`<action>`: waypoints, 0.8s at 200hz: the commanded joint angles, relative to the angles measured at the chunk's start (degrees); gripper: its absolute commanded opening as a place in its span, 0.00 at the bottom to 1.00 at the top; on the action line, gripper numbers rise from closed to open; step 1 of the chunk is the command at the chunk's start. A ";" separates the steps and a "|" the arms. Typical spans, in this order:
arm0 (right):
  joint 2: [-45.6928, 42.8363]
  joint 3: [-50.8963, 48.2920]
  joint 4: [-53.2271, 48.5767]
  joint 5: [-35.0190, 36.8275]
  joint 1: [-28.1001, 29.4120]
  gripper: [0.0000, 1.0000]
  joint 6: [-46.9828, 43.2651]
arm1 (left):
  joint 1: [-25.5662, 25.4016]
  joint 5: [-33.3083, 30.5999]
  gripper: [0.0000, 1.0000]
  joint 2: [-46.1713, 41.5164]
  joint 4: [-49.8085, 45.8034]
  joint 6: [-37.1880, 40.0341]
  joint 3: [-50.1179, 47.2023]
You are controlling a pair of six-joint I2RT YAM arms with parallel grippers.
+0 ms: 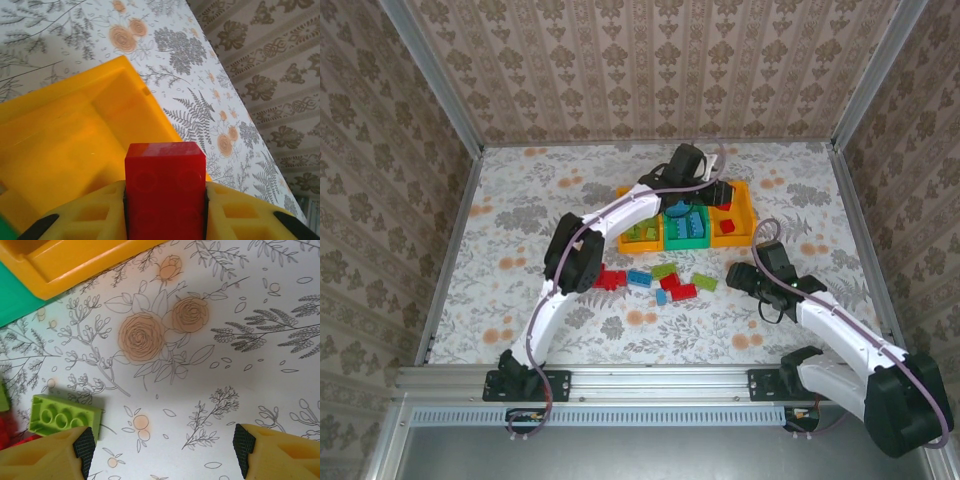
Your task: Sort the legos into containers by color
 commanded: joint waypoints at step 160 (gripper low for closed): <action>17.16 9.34 5.82 9.99 32.25 0.86 3.45 | -1.48 -12.17 1.00 -27.27 6.50 8.88 -30.33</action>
